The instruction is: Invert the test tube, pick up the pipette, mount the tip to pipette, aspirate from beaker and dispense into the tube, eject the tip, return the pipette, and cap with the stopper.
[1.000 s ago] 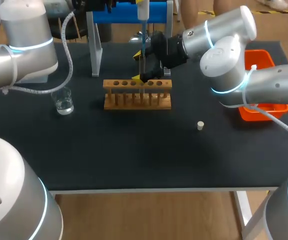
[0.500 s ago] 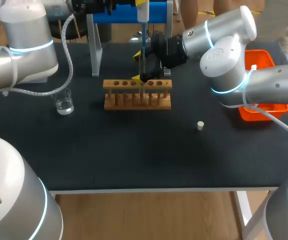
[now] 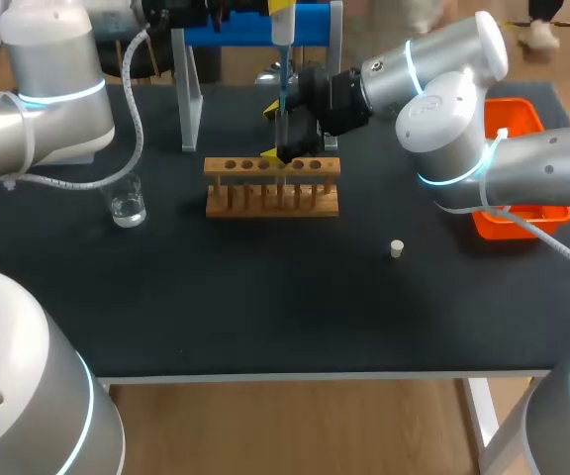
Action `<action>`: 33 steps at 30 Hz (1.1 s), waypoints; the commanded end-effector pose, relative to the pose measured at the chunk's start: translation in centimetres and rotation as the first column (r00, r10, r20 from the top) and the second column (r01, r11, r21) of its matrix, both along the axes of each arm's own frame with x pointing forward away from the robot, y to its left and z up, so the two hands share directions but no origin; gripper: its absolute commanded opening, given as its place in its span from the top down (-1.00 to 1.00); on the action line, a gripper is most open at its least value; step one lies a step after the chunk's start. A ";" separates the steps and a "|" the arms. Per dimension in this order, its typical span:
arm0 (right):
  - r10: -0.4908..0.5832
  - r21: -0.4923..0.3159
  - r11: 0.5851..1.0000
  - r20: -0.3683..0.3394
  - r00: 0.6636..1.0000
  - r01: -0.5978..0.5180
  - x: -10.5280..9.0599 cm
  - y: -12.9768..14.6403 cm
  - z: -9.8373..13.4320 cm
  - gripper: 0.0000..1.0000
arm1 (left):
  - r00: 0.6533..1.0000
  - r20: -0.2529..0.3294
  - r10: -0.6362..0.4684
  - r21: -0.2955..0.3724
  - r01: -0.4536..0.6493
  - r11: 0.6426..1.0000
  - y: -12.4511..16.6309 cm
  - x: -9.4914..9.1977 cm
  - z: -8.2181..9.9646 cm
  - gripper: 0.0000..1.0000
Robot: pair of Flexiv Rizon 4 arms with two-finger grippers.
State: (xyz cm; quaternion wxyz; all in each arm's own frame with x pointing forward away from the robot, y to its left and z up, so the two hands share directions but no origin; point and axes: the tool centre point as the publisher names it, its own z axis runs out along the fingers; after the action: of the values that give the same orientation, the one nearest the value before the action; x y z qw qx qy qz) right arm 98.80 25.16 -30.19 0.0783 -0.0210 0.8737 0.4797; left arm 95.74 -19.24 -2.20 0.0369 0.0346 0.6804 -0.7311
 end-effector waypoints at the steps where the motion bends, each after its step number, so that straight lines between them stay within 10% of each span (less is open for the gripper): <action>1: 0.001 -0.004 1.000 -0.002 1.000 -0.001 0.1 0.0 0.0 -1.00 | 1.000 0.004 -0.006 -0.003 0.006 1.000 0.2 0.1 -0.2 1.00; 33: 0.001 -0.004 1.000 -0.002 1.000 -0.001 0.1 0.0 0.0 -1.00 | 1.000 0.023 -0.011 0.024 0.010 1.000 0.6 0.5 -1.0 1.00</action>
State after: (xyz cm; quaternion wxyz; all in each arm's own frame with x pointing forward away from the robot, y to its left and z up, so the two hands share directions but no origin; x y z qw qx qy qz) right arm 98.80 25.16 -30.19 0.0783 -0.0210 0.8737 0.4797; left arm 96.10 -18.70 -3.25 0.0406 0.0453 0.6882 -0.7230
